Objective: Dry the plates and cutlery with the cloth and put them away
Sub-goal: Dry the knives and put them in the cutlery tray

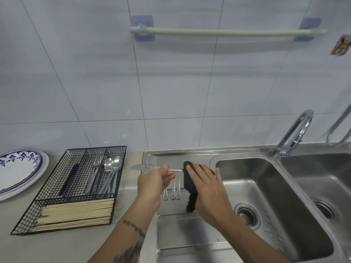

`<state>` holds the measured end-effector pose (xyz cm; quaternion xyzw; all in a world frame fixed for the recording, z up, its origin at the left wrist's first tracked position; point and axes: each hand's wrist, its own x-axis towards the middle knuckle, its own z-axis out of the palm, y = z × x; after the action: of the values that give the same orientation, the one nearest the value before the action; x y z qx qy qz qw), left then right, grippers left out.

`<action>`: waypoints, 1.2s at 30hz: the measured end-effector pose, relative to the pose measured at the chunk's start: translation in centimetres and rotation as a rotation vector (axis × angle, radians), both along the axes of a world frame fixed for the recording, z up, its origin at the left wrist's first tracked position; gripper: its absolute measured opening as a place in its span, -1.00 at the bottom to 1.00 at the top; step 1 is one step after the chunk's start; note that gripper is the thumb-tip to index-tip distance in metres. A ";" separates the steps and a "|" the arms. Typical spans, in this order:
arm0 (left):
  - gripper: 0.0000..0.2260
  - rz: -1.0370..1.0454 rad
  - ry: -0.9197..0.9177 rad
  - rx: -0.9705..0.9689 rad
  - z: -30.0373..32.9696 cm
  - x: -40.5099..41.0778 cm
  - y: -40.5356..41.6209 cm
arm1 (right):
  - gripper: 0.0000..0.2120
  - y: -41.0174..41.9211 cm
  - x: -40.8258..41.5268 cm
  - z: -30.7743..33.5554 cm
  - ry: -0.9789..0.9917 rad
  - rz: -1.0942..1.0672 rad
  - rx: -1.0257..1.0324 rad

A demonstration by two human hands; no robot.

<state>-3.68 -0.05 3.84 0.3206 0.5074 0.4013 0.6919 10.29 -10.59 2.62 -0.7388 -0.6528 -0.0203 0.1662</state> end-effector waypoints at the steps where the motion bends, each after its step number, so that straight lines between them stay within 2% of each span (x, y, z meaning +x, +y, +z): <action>1: -0.91 0.011 0.020 0.007 -0.3 -0.6 0.5 | -0.18 -0.1 0.6 -0.2 0.024 -0.033 -0.039; 5: -0.88 0.060 0.028 -0.006 -1.5 -4.1 2.4 | -0.25 -0.3 2.3 -0.9 0.329 -0.160 -0.016; 8: -0.90 0.067 -0.019 -0.052 -1.8 -7.2 4.0 | -0.19 0.1 2.7 -1.3 0.497 -0.152 0.008; 10: -0.86 0.072 0.097 -0.046 -2.1 -9.6 5.4 | -0.18 0.7 2.5 -1.2 0.576 -0.139 0.007; 13: -0.77 0.046 0.356 0.062 -2.7 -13.4 8.2 | -0.25 1.6 1.6 -1.0 0.691 -0.118 -0.038; 17: -0.79 0.083 0.585 0.103 -2.7 -17.7 12.9 | -0.29 2.4 0.4 -1.2 0.868 -0.092 -0.098; 20: -0.70 0.117 0.750 0.102 -2.9 -21.0 16.5 | -0.36 3.0 -0.2 -1.2 0.916 -0.086 -0.110; 24: -0.79 0.087 0.984 0.149 -3.7 -24.6 19.2 | -0.34 3.8 -0.8 -1.1 0.903 -0.105 -0.121; 29: -0.70 0.066 1.102 0.110 -6.4 -26.4 20.0 | -0.34 5.2 -1.8 -1.6 0.881 -0.102 -0.134; 33: -0.63 0.052 1.159 0.157 -8.3 -26.8 19.6 | -0.39 6.3 -2.0 -2.4 0.884 -0.109 -0.171; 36: -0.65 0.065 1.201 0.191 -8.4 -26.6 19.3 | -0.31 6.6 -1.9 -2.8 0.882 -0.112 -0.173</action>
<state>-30.30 19.25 -4.56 0.5358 0.7803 0.2150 0.2406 8.36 -4.04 -0.21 -0.7221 -0.4780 0.3422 0.3647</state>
